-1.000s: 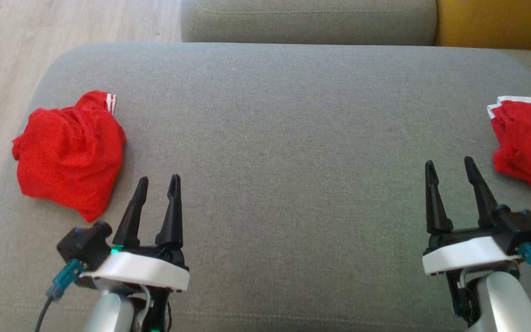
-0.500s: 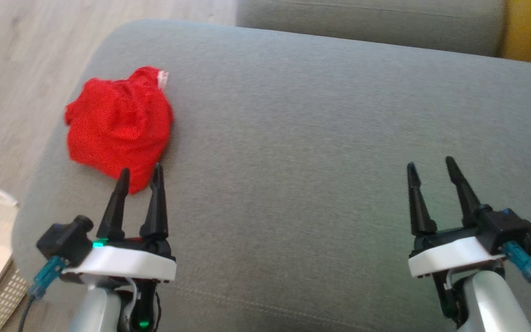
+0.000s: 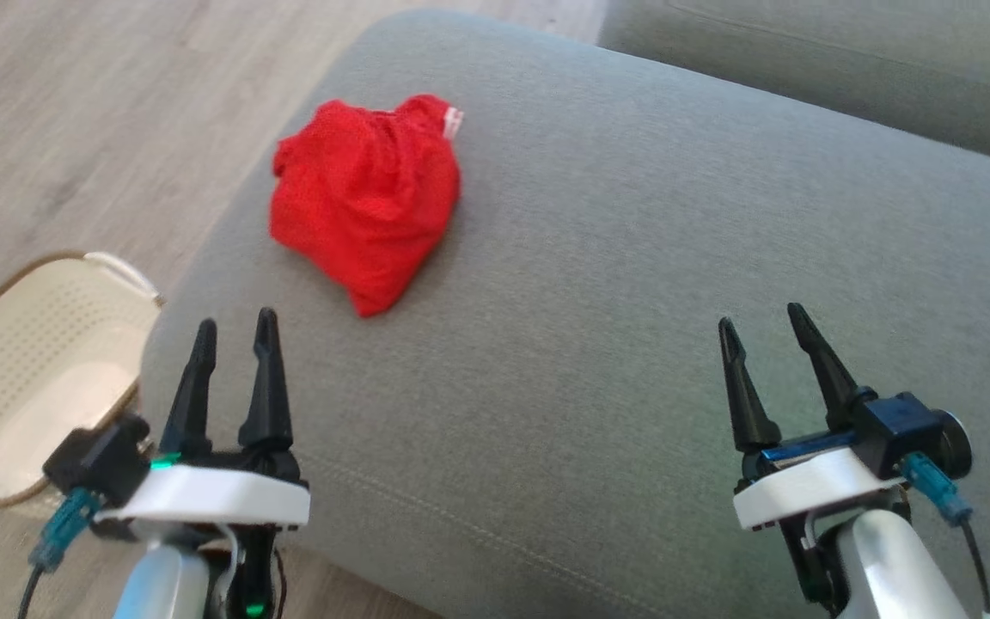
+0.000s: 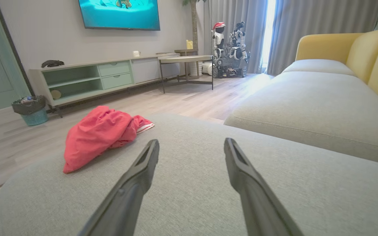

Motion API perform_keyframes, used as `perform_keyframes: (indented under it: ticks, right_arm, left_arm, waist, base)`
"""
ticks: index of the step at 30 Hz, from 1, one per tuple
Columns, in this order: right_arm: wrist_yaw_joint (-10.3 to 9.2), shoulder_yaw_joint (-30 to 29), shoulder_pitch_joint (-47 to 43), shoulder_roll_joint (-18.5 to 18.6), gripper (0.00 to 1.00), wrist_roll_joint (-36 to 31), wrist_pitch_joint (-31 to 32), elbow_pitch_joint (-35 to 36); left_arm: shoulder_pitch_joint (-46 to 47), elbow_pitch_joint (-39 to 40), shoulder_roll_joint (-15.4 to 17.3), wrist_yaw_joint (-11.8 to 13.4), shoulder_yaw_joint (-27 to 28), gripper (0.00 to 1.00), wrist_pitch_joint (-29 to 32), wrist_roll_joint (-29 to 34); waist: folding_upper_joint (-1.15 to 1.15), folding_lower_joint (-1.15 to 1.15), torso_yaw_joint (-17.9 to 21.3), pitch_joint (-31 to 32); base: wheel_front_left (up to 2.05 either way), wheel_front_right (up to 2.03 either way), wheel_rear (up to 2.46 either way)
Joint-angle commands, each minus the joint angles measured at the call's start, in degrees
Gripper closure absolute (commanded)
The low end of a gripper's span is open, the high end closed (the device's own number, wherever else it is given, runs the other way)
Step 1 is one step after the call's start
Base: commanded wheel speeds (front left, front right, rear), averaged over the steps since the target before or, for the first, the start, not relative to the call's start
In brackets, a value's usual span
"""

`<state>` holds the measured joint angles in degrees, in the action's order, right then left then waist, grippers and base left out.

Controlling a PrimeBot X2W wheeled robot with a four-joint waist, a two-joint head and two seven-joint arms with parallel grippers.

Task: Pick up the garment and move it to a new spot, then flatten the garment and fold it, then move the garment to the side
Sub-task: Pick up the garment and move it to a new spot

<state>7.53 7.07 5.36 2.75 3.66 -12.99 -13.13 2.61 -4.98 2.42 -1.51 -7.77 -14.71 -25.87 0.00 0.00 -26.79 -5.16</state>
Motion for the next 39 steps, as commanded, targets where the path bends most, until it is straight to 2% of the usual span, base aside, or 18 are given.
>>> perform_keyframes:
  ticks: [1,13,22,29,34,39]
  right_arm:
    - [-0.04,1.8,2.3,0.1,0.0,0.7,0.2,1.5]
    - [-0.04,5.2,3.1,0.1,0.0,1.8,0.3,0.0]
    - [-0.04,2.3,3.0,0.1,0.0,0.8,0.8,1.5]
    - [-0.04,-0.1,4.8,0.7,0.0,-1.9,3.8,5.7]
    - [-0.04,-1.0,5.9,1.4,0.0,-3.4,5.6,8.9]
    - [-0.04,-1.0,6.7,1.8,0.0,-4.3,6.9,11.8]
  left_arm:
    - [0.8,2.2,0.5,0.3,2.5,0.0,-0.3,-0.4]
    - [-0.8,3.8,0.5,1.2,4.2,0.0,-0.3,-1.4]
    - [2.0,2.7,0.5,0.4,5.7,0.0,-0.3,-1.2]
    - [9.8,-4.2,0.5,-2.9,8.8,0.0,-0.3,-0.1]
    - [17.2,-13.5,0.5,-4.7,11.7,0.0,-0.3,0.0]
    - [25.2,-24.0,2.5,-5.7,12.4,0.0,-0.3,-0.3]
  waist:
    - [0.0,0.0,-1.8,0.6]
    - [0.0,0.0,-2.7,0.7]
    - [0.0,0.0,-0.8,-1.6]
    - [0.0,0.0,2.2,-8.6]
    - [0.0,0.0,4.3,-12.4]
    - [0.0,0.0,6.1,-15.2]
  base:
    - [0.0,0.0,0.0]
    - [0.0,0.0,0.0]
    - [0.0,0.0,0.0]
    - [0.0,0.0,0.0]
    - [0.0,0.0,0.0]
    - [0.0,0.0,0.0]
